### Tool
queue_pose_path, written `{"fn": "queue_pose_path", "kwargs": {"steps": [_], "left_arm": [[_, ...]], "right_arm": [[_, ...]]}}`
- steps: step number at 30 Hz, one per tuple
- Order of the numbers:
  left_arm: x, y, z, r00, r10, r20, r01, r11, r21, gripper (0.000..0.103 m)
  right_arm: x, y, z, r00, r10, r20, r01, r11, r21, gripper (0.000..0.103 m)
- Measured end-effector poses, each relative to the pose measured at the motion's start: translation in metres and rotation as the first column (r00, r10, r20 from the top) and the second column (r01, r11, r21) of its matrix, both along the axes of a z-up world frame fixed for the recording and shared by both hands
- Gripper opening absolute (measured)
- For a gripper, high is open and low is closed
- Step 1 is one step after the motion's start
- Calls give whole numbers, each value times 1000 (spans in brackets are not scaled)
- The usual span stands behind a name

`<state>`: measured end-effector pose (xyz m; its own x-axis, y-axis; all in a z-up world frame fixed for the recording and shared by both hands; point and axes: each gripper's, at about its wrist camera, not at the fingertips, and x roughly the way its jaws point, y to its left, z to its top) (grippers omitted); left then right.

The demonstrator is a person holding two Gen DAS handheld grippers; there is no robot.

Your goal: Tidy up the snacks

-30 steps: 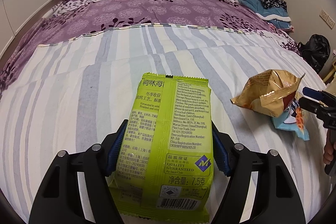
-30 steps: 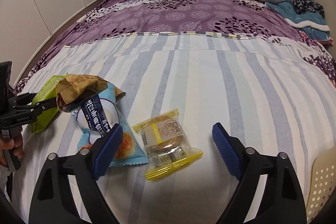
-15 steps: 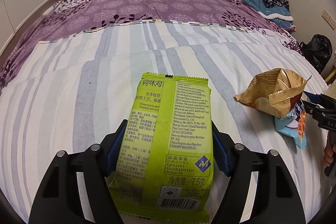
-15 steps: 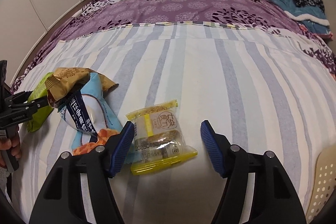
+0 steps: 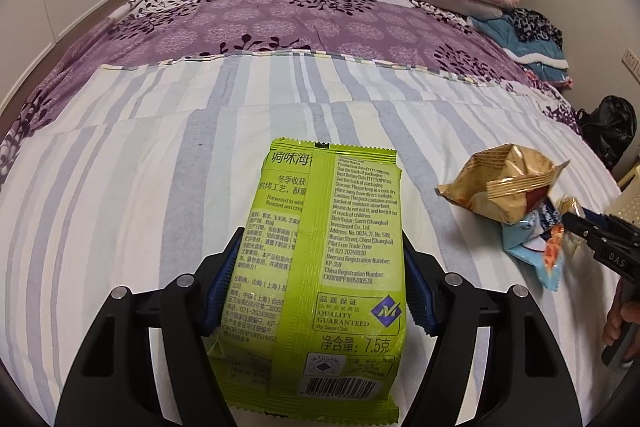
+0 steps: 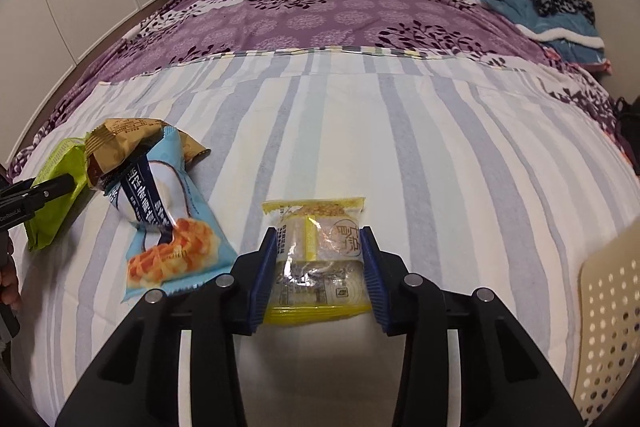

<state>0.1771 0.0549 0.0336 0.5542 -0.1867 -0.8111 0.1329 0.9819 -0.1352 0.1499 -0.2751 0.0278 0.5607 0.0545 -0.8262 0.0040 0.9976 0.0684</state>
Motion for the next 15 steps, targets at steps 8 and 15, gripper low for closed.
{"fn": "queue_pose_path", "kwargs": {"steps": [8,15], "left_arm": [[-37,0,32,999,2,48,-2,1000,-19,71],[-76,-2,59,996,-4,86,7,999,-39,71]], "right_arm": [[-41,-7,27,998,-24,51,21,999,47,40],[-78,-4,52,996,-14,92,8,998,56,37]]}}
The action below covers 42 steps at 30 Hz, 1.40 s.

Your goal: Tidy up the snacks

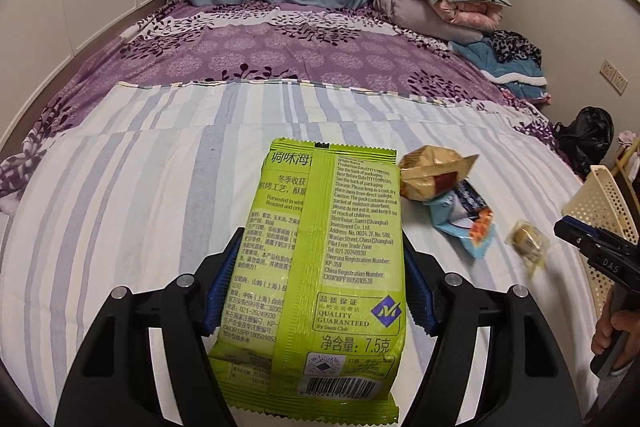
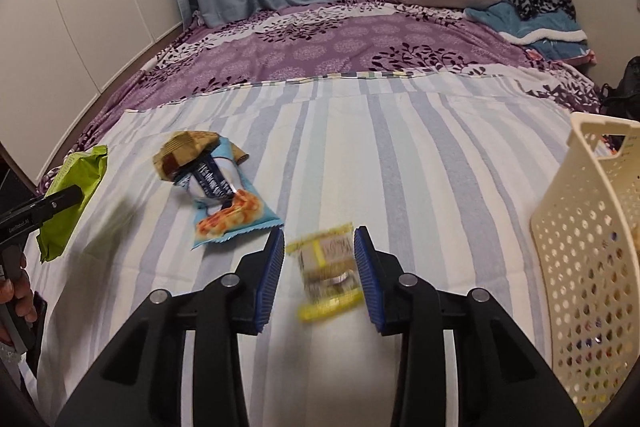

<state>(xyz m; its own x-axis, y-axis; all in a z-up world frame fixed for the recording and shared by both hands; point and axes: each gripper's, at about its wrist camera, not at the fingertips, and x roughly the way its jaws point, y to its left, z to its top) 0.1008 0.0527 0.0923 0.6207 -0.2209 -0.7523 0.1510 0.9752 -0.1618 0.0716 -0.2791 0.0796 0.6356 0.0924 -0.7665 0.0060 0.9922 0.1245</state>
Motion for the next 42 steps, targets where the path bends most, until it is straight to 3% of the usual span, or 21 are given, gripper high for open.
{"fn": "queue_pose_path", "kwargs": {"steps": [4,11,27,31,39,42], "left_arm": [[-22,-4,12,1000,-15,20,16,1000,-5,72],[-52,-6,23,999,-31,36,33,999,-29,72],[-74,-15,29,996,-78,35,80,995,-63,72],[-75,-19,28,996,-85,31,87,994,-68,72],[-78,-24,27,995,-95,18,96,993,-63,72],[-79,-26,27,995,-99,20,100,993,-60,72]], "right_arm": [[-11,-8,1,1000,-22,-14,22,1000,2,38],[-22,-20,-6,998,-57,-27,56,998,-27,61],[-10,-27,-25,994,-76,-74,74,997,-24,63],[2,-14,-30,997,-28,-75,25,999,-45,73],[36,4,-50,992,29,-119,-42,993,-109,73],[41,7,-56,990,36,-135,-52,991,-122,62]]}}
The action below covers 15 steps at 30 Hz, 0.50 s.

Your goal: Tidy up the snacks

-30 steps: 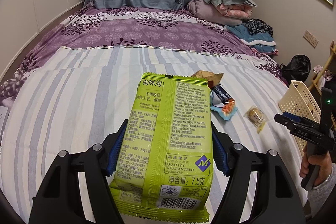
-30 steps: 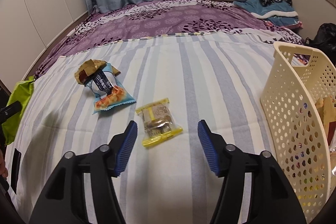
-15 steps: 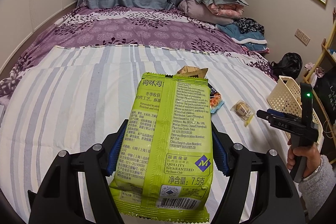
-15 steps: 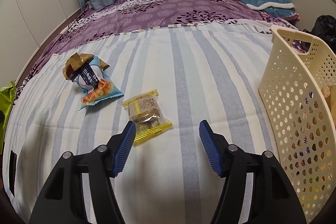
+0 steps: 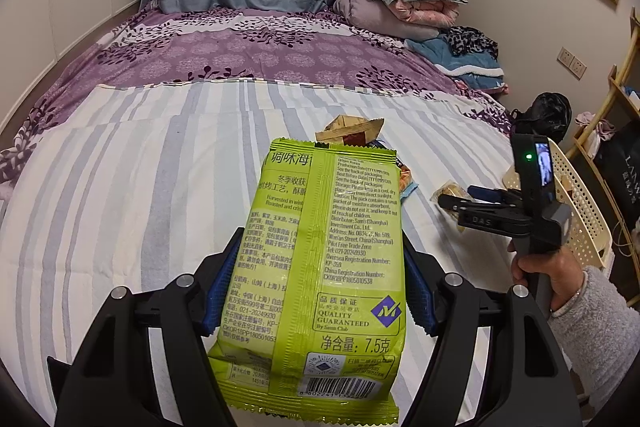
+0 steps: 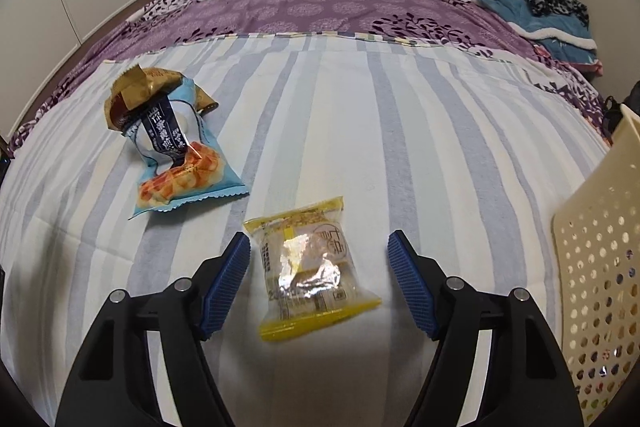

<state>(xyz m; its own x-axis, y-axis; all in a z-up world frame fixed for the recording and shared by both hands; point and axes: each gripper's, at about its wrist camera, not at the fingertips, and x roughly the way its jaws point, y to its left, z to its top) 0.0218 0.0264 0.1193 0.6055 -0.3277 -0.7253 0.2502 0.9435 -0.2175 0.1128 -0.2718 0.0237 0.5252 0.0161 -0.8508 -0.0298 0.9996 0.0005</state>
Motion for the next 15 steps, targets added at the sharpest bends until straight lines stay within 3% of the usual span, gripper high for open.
{"fn": "queue_pose_path", "kwargs": {"steps": [4,15], "left_arm": [[0,-3,0,1000,-2,1,2,1000,-2,72],[-7,-14,12,999,-26,24,26,1000,-6,72]], "right_arm": [[-4,5,0,1000,7,4,-7,999,-35,43],[-47,-11,25,997,-50,51,47,997,61,41]]}}
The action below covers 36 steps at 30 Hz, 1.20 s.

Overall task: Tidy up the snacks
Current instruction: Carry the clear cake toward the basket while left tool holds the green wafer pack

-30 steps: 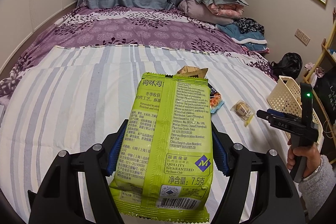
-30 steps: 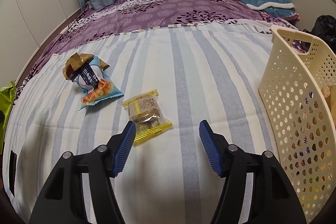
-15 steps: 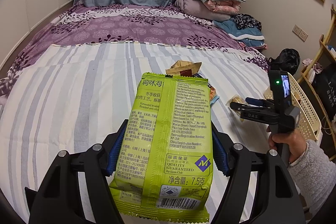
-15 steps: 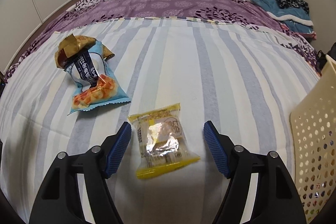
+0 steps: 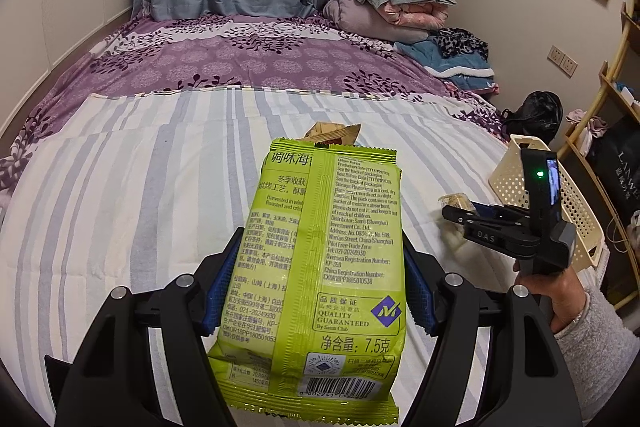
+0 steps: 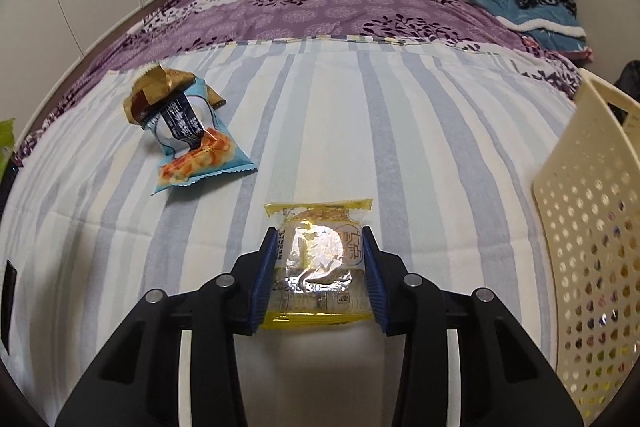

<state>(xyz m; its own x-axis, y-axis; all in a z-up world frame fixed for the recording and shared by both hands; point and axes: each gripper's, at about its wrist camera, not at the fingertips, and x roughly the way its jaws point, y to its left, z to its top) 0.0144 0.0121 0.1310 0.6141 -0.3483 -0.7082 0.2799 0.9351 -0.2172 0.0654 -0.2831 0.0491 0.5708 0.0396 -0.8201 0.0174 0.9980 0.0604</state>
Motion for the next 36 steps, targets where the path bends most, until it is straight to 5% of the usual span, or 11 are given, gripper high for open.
{"fn": "queue_pose_path", "kwargs": {"steps": [20,36], "left_arm": [[-38,-37,39,994,-67,82,66,998,24,72],[-49,-89,51,983,-158,95,151,986,75,72]], "right_arm": [[-102,-60,94,970,-89,227,69,993,95,41],[-158,-149,113,907,-298,296,268,953,138,41]]}}
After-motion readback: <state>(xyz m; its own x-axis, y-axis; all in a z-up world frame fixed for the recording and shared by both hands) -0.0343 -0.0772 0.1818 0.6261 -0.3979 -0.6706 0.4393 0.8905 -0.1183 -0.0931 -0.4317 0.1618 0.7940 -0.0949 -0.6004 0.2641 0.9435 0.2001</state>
